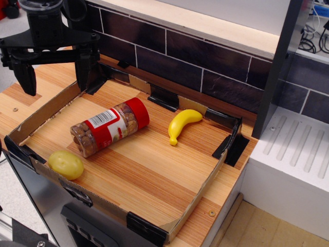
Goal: Upright basil bottle
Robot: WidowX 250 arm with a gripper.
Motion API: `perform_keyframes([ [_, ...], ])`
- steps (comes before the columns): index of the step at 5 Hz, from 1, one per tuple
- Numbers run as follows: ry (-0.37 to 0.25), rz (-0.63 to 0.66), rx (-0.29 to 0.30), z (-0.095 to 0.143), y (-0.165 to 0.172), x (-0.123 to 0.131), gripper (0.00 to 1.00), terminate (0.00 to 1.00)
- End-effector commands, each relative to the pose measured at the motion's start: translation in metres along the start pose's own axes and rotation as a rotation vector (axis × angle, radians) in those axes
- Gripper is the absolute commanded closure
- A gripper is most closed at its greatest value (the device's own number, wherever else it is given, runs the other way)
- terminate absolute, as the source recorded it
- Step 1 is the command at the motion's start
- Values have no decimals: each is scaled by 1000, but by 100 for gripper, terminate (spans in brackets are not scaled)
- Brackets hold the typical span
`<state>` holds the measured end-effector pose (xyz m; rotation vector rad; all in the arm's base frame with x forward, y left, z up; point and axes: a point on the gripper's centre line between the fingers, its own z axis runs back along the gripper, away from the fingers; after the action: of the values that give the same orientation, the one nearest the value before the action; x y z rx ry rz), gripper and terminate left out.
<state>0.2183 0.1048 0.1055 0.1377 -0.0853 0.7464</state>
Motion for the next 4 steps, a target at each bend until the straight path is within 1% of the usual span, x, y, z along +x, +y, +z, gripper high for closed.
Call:
perform_keyframes([
  [1,0,0,0,0,0,0,0,0],
  [2,-146,-243,43,-5,-26,16,0,0],
  [3,-187,-480,-34,-5,-51,18,0,0],
  [4,-215,-722,-91,-5,-68,11,0,0],
])
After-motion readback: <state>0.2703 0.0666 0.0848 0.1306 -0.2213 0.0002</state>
